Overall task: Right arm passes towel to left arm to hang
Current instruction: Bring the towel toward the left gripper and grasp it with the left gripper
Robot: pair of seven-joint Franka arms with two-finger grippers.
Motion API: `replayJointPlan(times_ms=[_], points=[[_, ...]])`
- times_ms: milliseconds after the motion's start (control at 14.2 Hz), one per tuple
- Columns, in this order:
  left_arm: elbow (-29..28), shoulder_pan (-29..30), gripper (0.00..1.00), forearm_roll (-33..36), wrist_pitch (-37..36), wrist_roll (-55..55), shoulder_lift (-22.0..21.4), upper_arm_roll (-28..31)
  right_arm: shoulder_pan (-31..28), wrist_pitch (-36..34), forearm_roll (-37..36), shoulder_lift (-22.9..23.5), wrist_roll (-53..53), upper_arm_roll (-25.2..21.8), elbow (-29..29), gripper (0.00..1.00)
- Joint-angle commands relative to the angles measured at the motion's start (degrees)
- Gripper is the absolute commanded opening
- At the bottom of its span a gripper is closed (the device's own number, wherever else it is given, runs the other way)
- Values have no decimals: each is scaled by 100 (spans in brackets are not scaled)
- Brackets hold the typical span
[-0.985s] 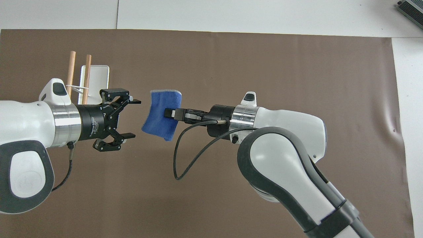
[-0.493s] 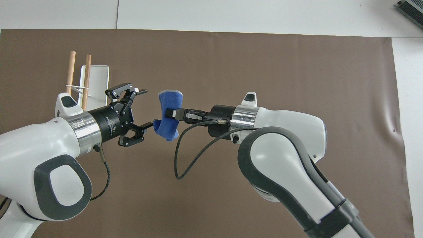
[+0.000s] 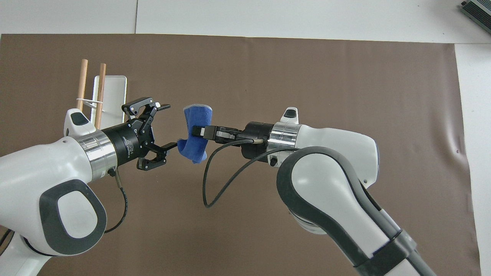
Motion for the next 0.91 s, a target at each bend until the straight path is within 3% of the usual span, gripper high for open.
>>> replayJointPlan(times_ms=[0, 141, 563, 844], points=[[-206, 69, 100, -136, -187, 170, -257, -10, -112, -96, 380, 52, -211, 43, 159, 0], [-172, 25, 100, -250, -144, 144, -249, -19, -42, -79, 407, 35, -211, 43, 133, 0], [206, -2, 100, -1488, -47, 161, -170, -10, 2, -26, 398, 9, -246, 34, 63, 0], [233, -194, 100, -1533, 364, 187, -152, -19, -16, -26, 389, -9, -343, 34, 1, 0]])
